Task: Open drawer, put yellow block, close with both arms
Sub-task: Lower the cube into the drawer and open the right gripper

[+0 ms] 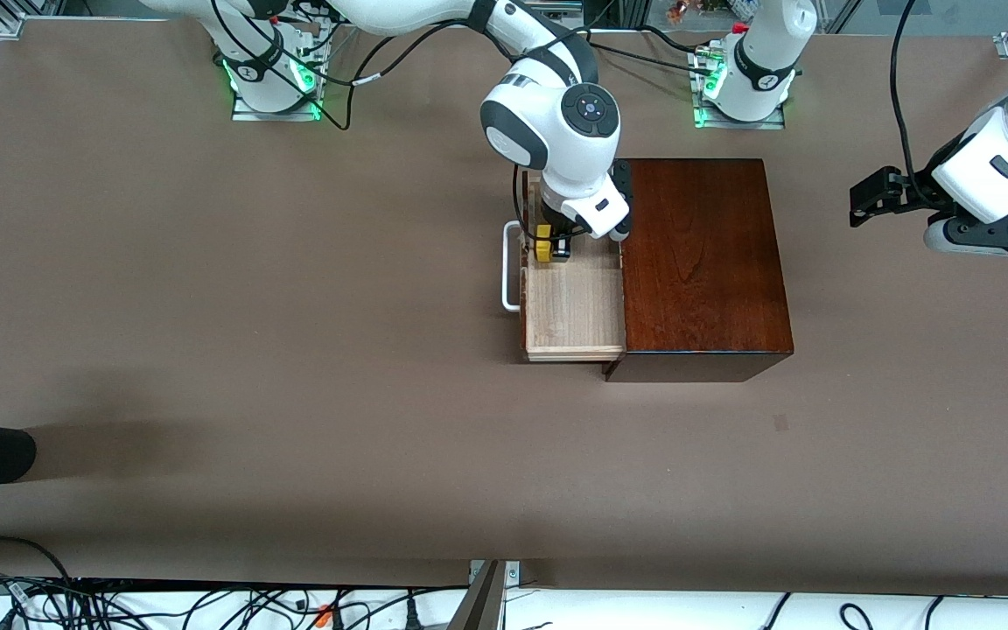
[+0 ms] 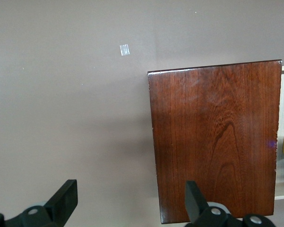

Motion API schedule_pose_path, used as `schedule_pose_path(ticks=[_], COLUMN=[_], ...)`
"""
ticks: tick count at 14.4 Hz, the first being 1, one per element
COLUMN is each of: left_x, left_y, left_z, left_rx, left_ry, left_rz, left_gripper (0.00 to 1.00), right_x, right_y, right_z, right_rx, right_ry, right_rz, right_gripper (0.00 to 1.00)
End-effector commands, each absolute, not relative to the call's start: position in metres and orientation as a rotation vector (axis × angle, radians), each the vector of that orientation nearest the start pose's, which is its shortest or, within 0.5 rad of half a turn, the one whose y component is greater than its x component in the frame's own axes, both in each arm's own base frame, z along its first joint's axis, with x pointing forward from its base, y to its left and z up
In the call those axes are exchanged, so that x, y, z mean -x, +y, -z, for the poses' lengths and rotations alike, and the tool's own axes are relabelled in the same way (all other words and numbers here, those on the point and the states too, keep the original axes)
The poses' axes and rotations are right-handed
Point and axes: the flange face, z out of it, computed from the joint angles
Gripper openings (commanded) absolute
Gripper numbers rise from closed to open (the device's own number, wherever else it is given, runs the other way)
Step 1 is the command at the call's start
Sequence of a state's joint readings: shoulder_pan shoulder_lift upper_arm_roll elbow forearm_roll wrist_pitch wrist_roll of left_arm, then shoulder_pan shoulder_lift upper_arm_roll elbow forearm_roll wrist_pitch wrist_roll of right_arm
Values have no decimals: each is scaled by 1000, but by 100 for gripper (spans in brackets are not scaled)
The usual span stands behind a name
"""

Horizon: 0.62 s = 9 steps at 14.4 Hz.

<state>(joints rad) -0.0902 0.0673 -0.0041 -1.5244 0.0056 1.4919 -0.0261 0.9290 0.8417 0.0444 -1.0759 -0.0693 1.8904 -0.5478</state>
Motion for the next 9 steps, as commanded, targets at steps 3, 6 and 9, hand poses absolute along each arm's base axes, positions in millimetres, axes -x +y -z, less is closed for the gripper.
schedule_pose_path(ticks=[3,6,9], left_x=[-559,-559,-559], left_y=[-54,-54,-54], left_z=[-604,-604,-604], left_rx=[3118,3118,3118], left_ry=[143,143,145], left_rz=[-143,-147,-150], left_gripper=[100,100,100], right_x=[-436,-437,-438], right_y=[625,623,617], right_z=[-321,-334,-377], right_rx=[2308,2326,2334], right_ry=[-2205,-2181,-2160], right_rz=[-43,-44,-47], right_gripper=[100,100,100])
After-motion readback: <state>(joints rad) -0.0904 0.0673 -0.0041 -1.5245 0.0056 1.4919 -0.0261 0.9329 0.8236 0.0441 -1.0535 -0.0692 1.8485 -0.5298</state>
